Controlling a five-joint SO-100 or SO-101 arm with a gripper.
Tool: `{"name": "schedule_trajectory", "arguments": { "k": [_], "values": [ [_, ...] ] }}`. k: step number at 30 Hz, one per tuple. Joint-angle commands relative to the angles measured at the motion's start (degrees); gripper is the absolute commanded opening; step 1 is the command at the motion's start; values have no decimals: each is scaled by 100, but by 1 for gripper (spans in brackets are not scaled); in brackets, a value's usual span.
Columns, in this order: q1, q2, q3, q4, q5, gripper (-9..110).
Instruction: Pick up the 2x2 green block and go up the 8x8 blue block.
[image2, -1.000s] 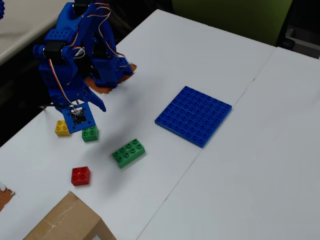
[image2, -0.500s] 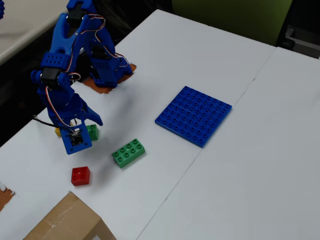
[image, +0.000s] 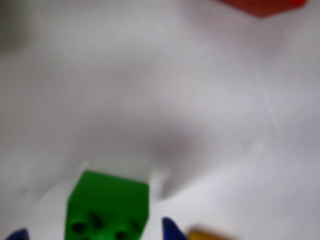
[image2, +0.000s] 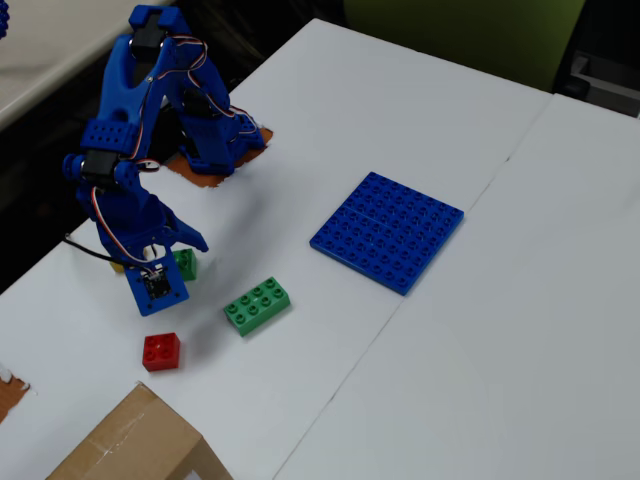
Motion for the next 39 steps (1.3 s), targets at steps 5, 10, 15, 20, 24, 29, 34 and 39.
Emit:
{"name": "schedule_trajectory", "arguments": {
  "k": [5,10,15,20,24,29,34,39],
  "values": [
    [-53,70,105,62,-97,28],
    [-70,79,105,97,-88,23],
    [-141,97,105,97,-35,20],
    [-237,79,105,26,-97,11],
    [-378,97,114,141,-97,7],
    [-817,1046,114,659,290,6],
    [-1652,2347,105,1239,1274,5],
    [-2707,2856,-202,1995,1327,5]
  ]
}}
